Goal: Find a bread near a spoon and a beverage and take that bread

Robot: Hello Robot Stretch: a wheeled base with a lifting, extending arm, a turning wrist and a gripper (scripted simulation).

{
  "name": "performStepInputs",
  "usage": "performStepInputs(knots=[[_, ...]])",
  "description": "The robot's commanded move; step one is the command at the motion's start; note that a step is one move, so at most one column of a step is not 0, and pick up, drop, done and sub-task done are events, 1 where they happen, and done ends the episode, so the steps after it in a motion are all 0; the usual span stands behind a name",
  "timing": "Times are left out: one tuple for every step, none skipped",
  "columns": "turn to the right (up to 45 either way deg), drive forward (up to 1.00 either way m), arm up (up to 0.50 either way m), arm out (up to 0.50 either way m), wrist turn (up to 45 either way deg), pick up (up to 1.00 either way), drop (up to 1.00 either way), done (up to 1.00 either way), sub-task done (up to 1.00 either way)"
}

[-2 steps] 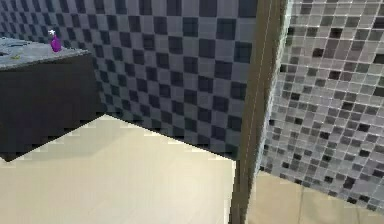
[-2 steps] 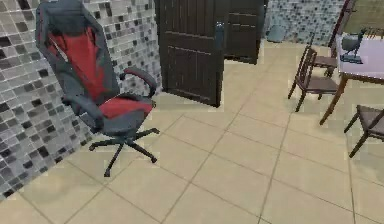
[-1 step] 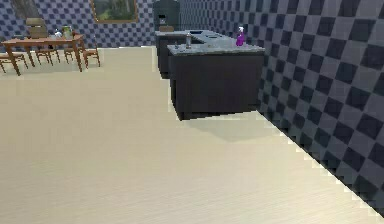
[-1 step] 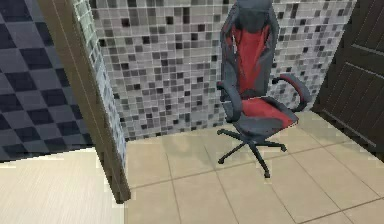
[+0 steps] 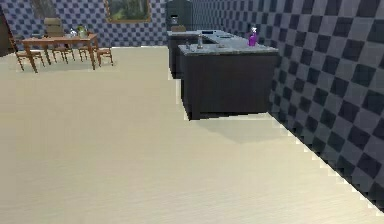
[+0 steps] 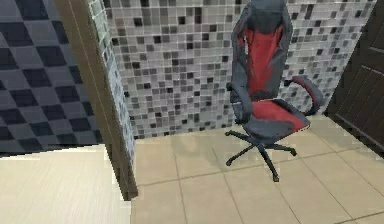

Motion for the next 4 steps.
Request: performStepInputs(knots=[[0.0, 1.00, 0.00, 0.00, 0.0, 0.00, 0.00, 0.00, 0.00], [-3.0, 0.00, 0.00, 0.00, 0.0, 0.00, 0.00, 0.00, 0.00], [0.0, 0.80, 0.00, 0.00, 0.0, 0.00, 0.00, 0.00, 0.00], [-6.0, 0.00, 0.00, 0.00, 0.0, 0.00, 0.00, 0.00, 0.00]])
